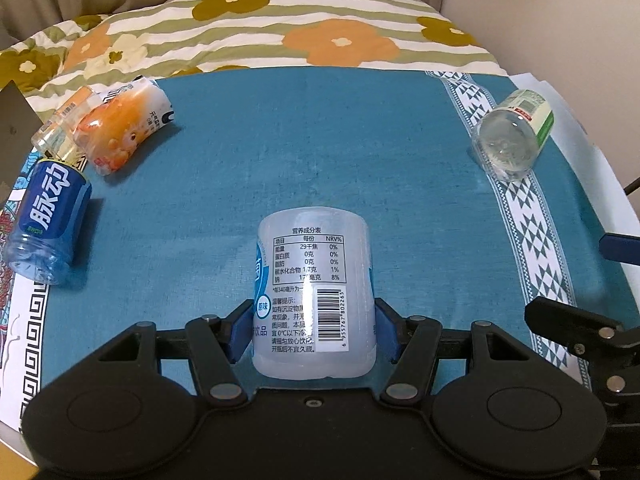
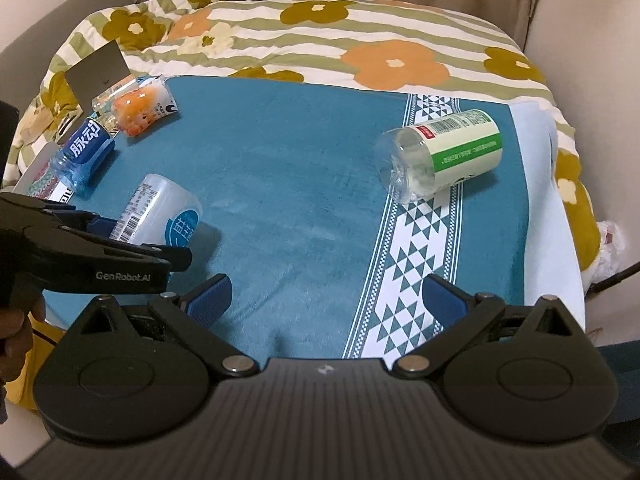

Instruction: Flip cup upright

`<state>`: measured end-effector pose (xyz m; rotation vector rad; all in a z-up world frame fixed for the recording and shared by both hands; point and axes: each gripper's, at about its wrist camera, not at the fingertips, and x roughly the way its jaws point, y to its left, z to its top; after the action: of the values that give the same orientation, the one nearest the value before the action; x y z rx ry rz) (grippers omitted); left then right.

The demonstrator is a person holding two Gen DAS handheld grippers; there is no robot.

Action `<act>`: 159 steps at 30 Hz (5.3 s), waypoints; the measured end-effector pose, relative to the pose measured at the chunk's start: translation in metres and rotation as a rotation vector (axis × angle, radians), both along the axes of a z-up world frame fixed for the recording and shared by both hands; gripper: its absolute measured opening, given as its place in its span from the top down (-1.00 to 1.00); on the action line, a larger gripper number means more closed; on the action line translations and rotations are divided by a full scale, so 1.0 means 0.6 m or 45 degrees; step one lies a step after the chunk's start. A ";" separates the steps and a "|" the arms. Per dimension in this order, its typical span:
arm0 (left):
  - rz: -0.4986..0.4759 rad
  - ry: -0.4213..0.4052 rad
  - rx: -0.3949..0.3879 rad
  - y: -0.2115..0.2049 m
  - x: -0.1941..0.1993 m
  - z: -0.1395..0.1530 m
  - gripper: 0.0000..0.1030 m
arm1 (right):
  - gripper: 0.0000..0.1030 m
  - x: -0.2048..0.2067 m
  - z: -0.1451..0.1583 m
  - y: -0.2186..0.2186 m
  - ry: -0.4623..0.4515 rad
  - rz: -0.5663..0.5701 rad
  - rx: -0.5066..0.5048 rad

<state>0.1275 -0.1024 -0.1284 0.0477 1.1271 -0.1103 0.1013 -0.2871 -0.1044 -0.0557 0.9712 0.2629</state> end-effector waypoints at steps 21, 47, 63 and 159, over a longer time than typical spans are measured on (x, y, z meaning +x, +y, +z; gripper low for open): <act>-0.031 -0.018 0.031 -0.015 0.009 0.002 -0.84 | -1.00 0.005 0.006 -0.012 0.000 -0.022 0.015; 0.012 -0.022 0.003 0.156 -0.082 0.099 -1.00 | -1.00 0.122 0.048 0.096 0.400 -0.035 0.288; -0.008 0.016 -0.103 0.250 -0.069 0.064 -1.00 | -0.70 0.193 -0.052 0.149 0.672 -0.295 0.434; 0.009 -0.441 0.015 0.198 -0.167 0.228 -1.00 | -1.00 -0.120 0.163 0.136 -0.103 -0.285 -0.093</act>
<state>0.0272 0.0166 0.0082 0.0704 0.7822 -0.0850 0.0293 -0.2057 -0.0069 -0.0237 0.8978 0.0188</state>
